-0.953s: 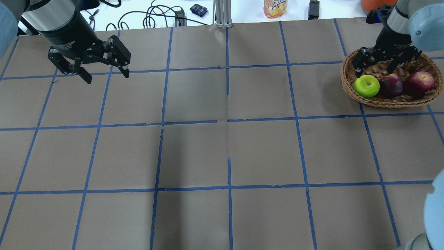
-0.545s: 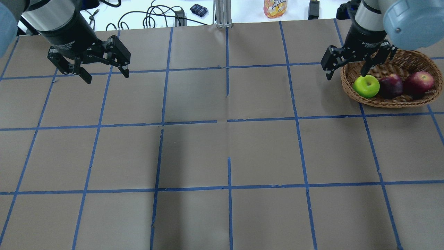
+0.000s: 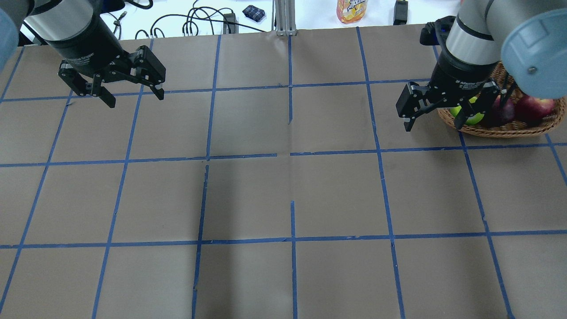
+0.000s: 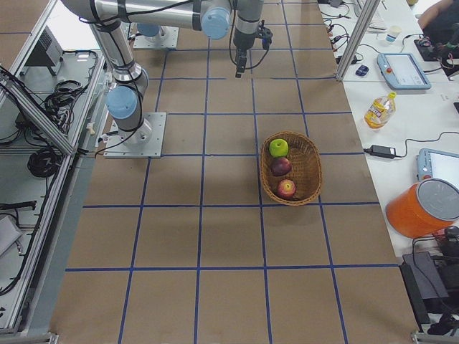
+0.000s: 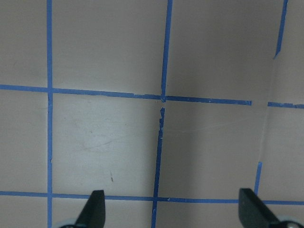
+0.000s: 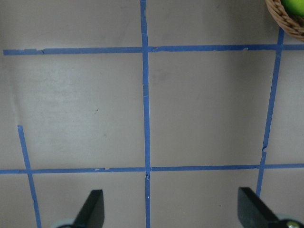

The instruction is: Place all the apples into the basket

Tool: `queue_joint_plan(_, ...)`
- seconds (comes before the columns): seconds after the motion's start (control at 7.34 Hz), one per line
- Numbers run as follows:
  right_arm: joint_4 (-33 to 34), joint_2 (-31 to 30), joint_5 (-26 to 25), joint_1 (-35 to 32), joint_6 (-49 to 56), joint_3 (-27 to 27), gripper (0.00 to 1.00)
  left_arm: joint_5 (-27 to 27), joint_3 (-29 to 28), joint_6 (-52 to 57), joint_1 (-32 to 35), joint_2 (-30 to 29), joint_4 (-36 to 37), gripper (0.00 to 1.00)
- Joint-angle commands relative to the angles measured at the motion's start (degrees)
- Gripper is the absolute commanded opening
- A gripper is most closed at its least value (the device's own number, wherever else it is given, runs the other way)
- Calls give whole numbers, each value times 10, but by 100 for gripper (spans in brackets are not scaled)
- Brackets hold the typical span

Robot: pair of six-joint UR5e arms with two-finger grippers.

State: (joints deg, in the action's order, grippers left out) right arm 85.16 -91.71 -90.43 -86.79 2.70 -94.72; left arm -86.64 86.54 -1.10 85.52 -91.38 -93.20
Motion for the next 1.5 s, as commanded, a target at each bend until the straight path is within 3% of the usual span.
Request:
queue_joint_plan(0.0,-39,-35,2,-1,-1,5,100,1,8,-9,0,4,1,100)
queue_joint_plan(0.41,-26,-36,4,-2,-77,8,100,1,9,-8,0,6,2,100)
queue_joint_plan(1.36,0,-38,3,-33,-78,0,100,0,10,-8,0,6,0,100)
